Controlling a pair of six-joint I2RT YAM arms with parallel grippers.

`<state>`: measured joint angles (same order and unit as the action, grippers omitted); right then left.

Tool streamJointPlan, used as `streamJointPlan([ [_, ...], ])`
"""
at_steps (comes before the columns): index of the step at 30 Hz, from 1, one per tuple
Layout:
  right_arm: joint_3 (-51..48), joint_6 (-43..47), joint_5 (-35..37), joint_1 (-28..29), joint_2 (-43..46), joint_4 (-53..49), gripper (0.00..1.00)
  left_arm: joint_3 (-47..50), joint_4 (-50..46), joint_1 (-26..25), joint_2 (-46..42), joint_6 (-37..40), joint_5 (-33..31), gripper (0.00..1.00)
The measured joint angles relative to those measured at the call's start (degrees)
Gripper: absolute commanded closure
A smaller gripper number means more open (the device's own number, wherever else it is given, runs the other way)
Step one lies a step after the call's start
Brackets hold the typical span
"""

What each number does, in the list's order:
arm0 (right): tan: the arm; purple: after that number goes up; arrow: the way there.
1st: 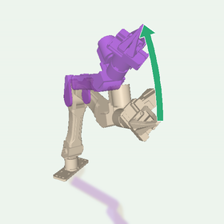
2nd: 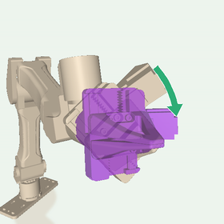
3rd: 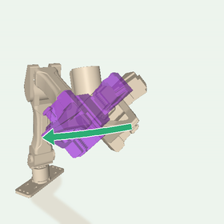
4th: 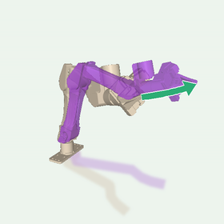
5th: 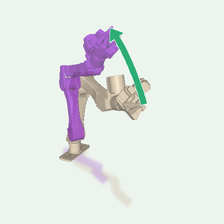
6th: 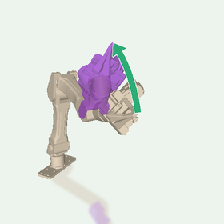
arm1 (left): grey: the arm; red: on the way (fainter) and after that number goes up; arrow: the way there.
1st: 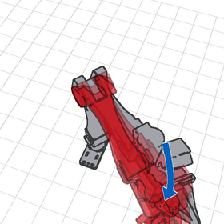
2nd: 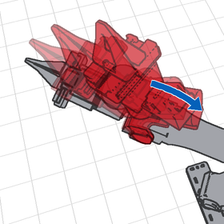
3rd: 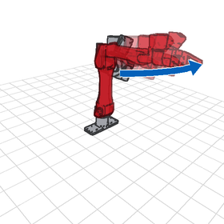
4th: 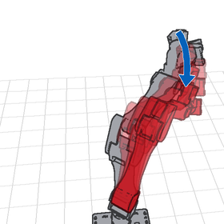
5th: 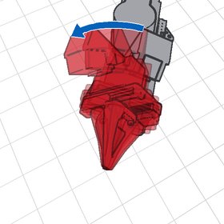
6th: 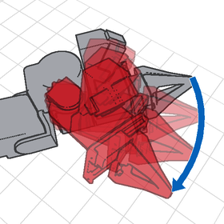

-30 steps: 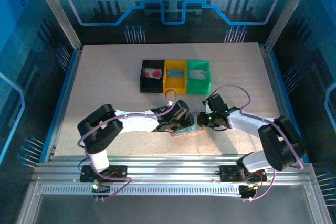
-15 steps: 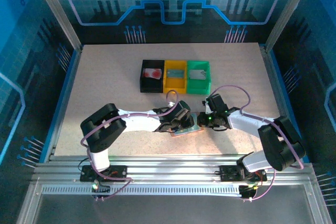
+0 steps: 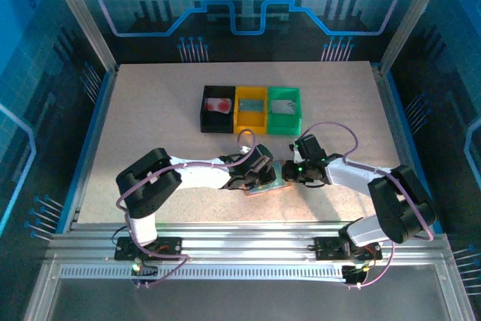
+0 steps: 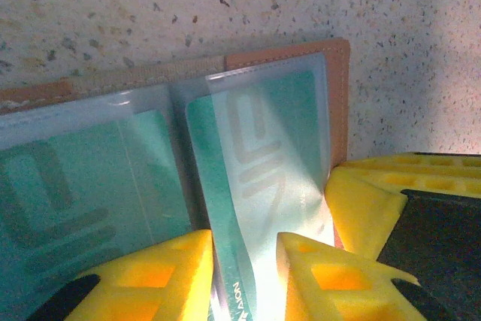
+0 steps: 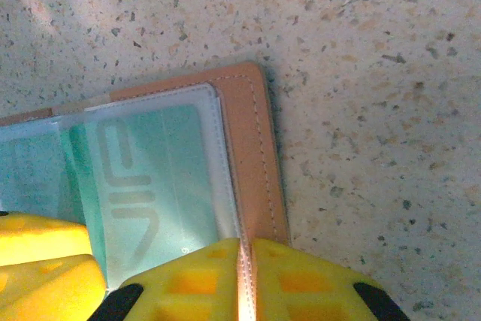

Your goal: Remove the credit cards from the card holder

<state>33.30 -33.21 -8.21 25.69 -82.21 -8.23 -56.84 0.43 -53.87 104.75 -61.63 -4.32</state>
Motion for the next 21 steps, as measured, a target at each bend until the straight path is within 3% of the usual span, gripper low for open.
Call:
streamJointPlan([
  [21,-0.11,-0.20,-0.44,-0.07,-0.31,0.81,0.88,2.38,2.89,0.00,-0.02,-1.31,-1.68,0.88],
])
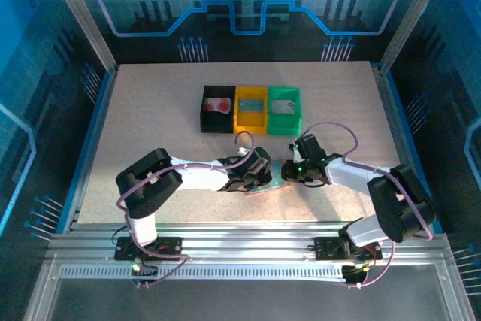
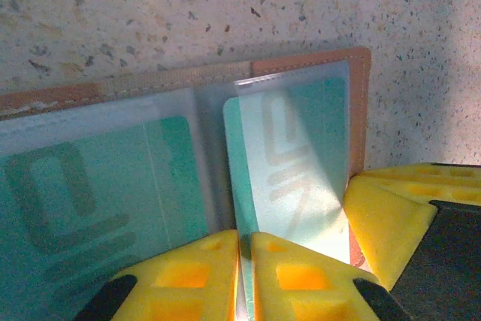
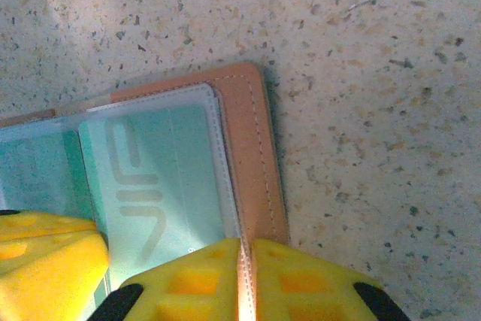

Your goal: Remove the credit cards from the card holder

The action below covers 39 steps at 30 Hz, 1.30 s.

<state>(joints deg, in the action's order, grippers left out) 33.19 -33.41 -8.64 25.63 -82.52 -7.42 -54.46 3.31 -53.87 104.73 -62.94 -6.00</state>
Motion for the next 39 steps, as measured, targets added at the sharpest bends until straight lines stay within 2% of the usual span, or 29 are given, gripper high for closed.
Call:
streamJointPlan([
  [3,-0.13,0.00,-0.20,-0.11,0.00,0.22,0.88,0.02,0.00,-0.04,0.00,-0.04,-0.24,0.90],
  [8,-0.15,0.00,-0.39,-0.20,0.00,0.26,0.88,0.33,0.42,-0.07,-0.11,-0.17,-0.37,1.00],
  [39,-0.15,-0.02,-0.55,-0.20,-0.24,0.63,0.89,5.99,2.99,-0.31,-6.56,-0.13,-1.92,1.00],
])
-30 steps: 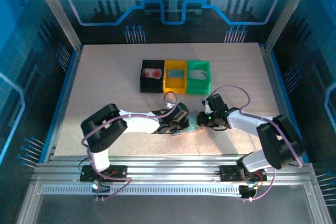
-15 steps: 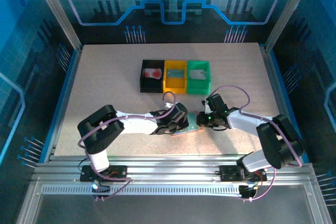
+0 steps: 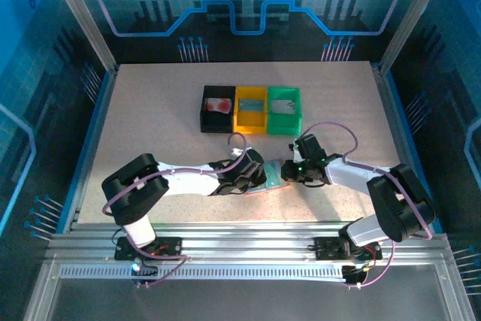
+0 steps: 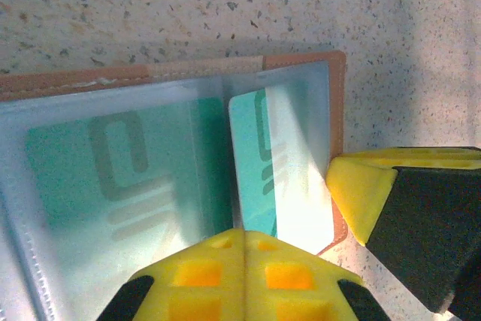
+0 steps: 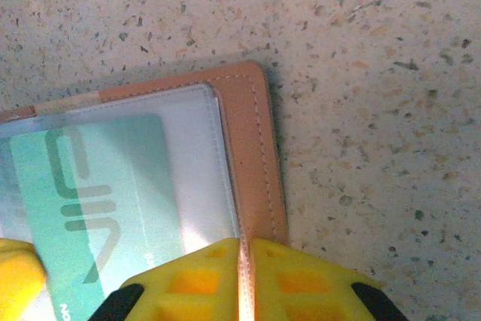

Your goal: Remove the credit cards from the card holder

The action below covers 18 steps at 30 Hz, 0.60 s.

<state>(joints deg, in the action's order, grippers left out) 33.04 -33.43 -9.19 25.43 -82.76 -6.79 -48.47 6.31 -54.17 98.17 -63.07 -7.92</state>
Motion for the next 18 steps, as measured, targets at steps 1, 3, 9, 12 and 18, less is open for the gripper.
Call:
streamJointPlan([
  [1,0.00,0.00,0.00,0.00,0.00,0.00,0.89,0.22,0.02,0.00,-0.35,0.00,-0.04,1.00],
  [3,0.00,0.00,-0.02,0.00,0.00,0.00,0.89,0.55,0.02,0.00,-0.87,0.00,-0.07,1.00],
  [9,0.00,0.02,-0.09,0.00,-0.04,0.02,0.89,1.46,0.00,0.00,-2.12,0.00,-0.42,1.00],
  [12,0.00,0.02,-0.09,0.00,-0.04,0.04,0.89,2.32,0.00,0.00,-2.97,0.00,-0.44,1.00],
  [18,0.00,0.02,-0.13,0.00,-0.04,0.04,0.89,4.39,0.02,0.00,-5.42,0.02,-0.48,1.00],
])
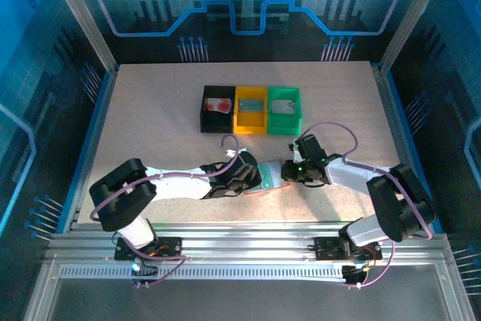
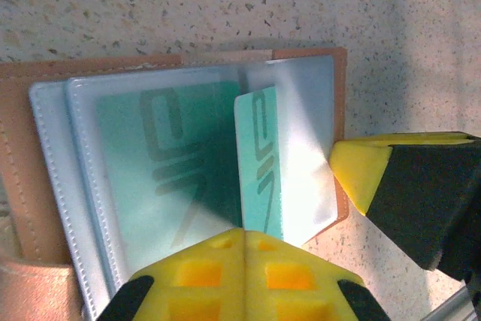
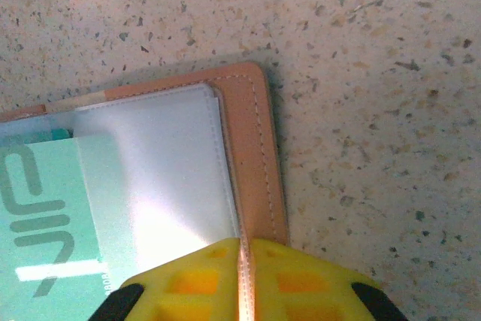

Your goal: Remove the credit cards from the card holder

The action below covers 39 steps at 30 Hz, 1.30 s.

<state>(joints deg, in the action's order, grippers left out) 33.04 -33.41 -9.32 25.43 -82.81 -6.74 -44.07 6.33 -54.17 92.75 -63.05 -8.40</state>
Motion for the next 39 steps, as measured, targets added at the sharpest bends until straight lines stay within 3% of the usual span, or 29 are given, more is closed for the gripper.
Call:
streamJointPlan([
  [10,-0.94,0.07,-1.70,0.00,0.90,0.96,0.86,4.87,0.83,0.00,-5.27,-0.02,-0.72,1.00],
  [26,-5.86,0.66,-9.22,0.39,9.79,9.44,0.59,11.89,8.83,0.00,-11.32,2.03,-0.83,1.00],
  [39,-7.82,0.44,-10.03,0.37,14.05,12.50,0.52,15.54,12.94,0.00,-17.51,4.55,-0.83,1.00],
])
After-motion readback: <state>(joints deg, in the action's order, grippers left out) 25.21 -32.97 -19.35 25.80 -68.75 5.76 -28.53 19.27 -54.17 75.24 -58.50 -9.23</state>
